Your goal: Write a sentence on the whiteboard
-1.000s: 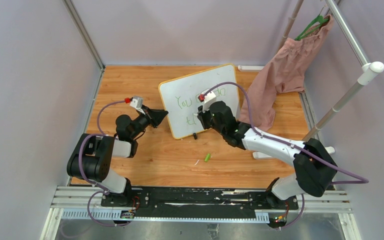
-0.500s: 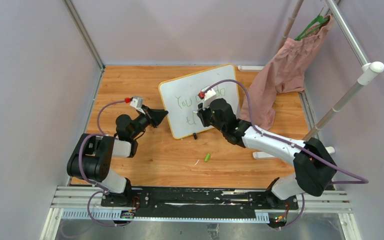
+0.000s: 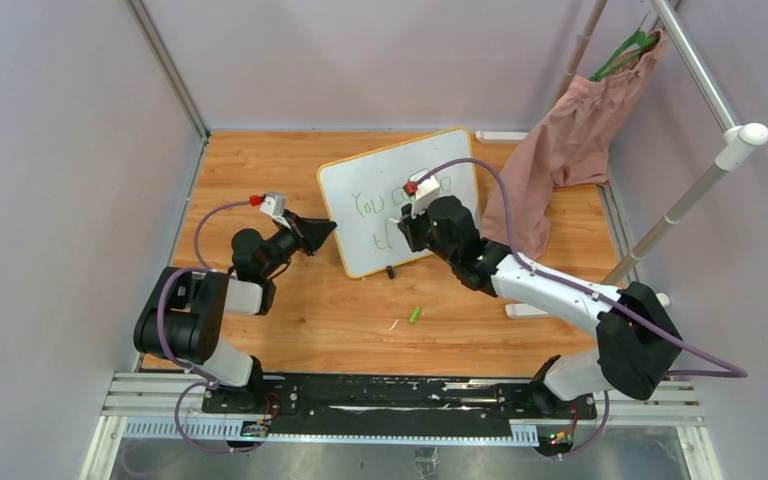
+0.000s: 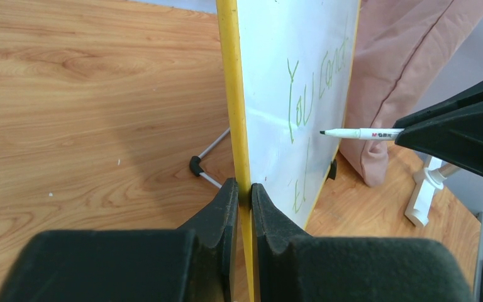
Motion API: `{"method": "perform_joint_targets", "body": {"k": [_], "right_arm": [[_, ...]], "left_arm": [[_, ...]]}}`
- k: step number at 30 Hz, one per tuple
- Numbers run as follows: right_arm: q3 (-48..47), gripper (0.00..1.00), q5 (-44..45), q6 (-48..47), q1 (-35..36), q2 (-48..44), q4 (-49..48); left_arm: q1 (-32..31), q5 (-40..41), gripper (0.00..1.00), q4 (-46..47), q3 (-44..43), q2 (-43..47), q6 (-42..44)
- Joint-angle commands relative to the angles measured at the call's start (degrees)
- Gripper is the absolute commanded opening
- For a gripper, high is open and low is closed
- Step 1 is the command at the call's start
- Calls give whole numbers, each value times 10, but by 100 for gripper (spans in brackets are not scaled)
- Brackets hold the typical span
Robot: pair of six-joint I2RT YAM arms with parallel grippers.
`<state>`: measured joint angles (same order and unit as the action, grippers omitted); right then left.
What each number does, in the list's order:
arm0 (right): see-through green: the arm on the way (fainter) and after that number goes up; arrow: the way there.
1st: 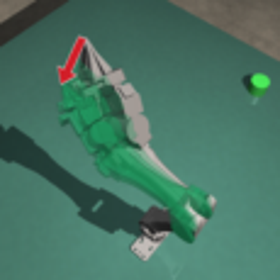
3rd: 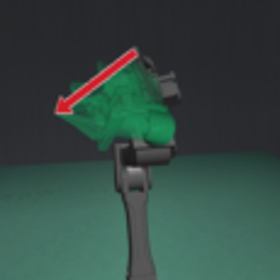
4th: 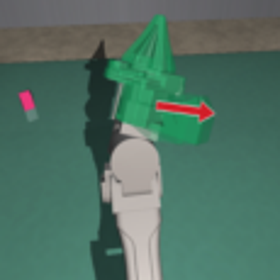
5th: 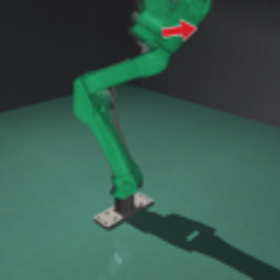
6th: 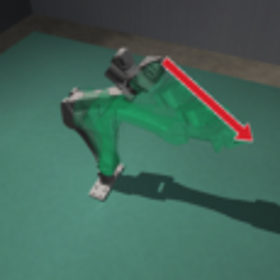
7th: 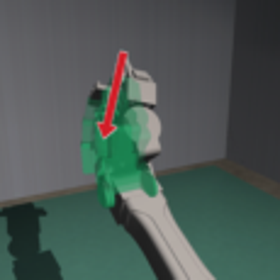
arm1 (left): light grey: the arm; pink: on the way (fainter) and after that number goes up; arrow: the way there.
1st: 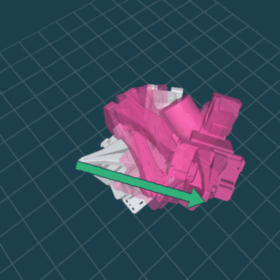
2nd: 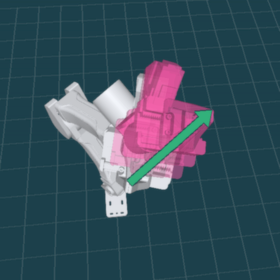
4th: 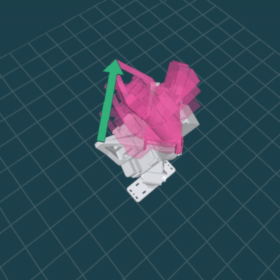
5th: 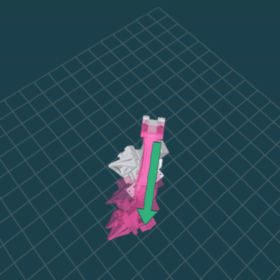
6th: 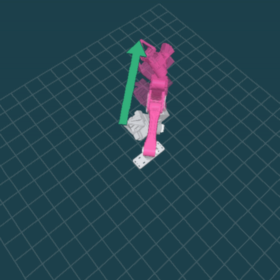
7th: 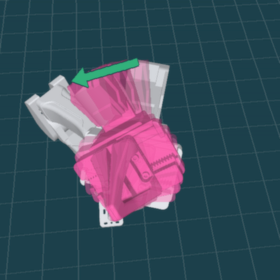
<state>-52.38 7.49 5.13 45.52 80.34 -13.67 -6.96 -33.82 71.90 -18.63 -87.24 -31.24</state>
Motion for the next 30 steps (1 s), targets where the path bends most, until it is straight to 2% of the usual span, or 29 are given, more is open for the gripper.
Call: {"method": "perform_joint_targets", "body": {"k": [1,13,30], "right_arm": [[17,0,-14,9,-6,-28,-14],[72,0,-32,28,14,-27,-32],[47,0,-21,24,20,-3,-33]], "left_arm": [[-10,-1,0,-25,-4,-3,26],[-10,-2,0,-26,-4,-4,25],[-10,-1,0,-26,-4,-4,25]]}}
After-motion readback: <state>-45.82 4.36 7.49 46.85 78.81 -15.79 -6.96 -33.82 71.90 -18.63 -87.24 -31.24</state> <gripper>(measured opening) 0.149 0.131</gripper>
